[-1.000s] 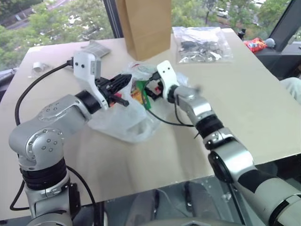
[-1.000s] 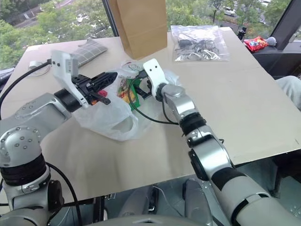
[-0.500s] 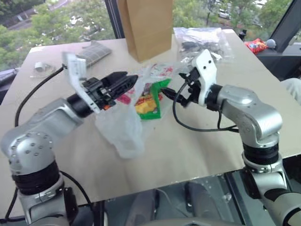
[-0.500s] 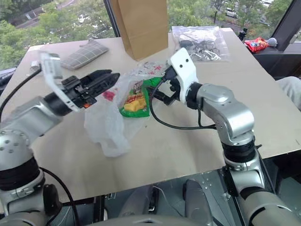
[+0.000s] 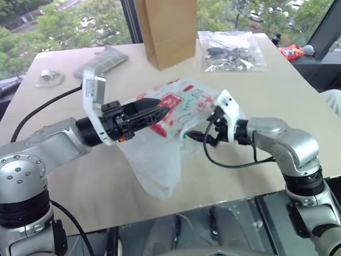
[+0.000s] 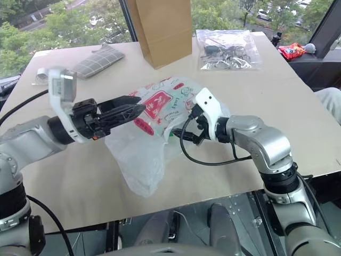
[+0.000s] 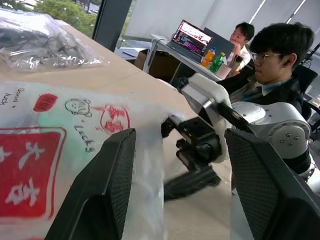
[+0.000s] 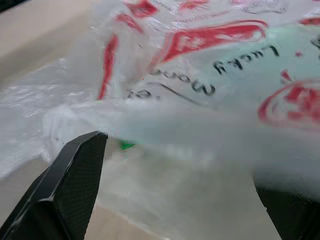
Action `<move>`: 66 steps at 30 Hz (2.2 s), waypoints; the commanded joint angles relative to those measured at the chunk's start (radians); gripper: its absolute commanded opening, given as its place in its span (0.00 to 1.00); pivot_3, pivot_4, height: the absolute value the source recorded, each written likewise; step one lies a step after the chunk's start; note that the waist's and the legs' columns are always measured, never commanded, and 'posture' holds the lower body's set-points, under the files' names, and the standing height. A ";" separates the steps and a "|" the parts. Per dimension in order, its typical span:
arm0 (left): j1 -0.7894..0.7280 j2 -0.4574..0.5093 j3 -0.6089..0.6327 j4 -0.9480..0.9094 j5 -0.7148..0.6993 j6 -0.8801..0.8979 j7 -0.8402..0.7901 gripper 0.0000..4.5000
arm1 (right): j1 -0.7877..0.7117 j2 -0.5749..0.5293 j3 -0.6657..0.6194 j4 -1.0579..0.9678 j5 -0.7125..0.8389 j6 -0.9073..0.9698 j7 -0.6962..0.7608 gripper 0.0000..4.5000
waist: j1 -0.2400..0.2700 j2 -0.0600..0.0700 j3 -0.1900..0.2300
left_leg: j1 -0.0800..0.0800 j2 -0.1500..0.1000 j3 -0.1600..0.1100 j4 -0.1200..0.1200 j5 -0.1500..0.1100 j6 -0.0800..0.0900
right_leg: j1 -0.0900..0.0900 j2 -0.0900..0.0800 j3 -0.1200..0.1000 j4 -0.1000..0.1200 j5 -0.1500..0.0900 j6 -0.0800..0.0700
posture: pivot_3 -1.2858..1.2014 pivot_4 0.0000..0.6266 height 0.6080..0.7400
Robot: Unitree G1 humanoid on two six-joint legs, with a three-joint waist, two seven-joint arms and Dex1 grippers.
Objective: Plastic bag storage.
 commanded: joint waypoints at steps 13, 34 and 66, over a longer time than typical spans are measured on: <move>0.276 0.213 -0.001 -0.102 0.026 0.041 -0.381 0.65 | 0.326 -0.187 -0.228 -0.435 0.239 0.050 -0.013 1.00 | 0.006 0.000 0.000 | -0.001 0.001 0.001 0.000 -0.001 0.002 | 0.000 0.000 0.000 -0.002 -0.001 0.000 | 0.52 0.24 1.00; 0.511 0.144 -0.236 -0.191 0.496 -0.132 -0.486 0.69 | 0.312 -0.150 -0.337 -0.247 0.153 0.064 -0.342 0.94 | 0.021 0.001 0.000 | 0.003 0.007 0.005 0.000 -0.003 0.006 | 0.005 0.004 0.000 -0.007 -0.002 -0.004 | 0.52 0.24 1.00; -0.632 -0.173 -0.068 0.670 0.319 -0.187 -0.212 0.00 | -0.392 -0.184 -0.534 0.060 0.340 -0.022 -0.382 0.01 | 0.001 0.002 0.001 | -0.009 0.000 0.000 -0.005 -0.002 0.003 | -0.005 -0.001 -0.002 -0.010 0.001 0.000 | 0.52 0.24 1.00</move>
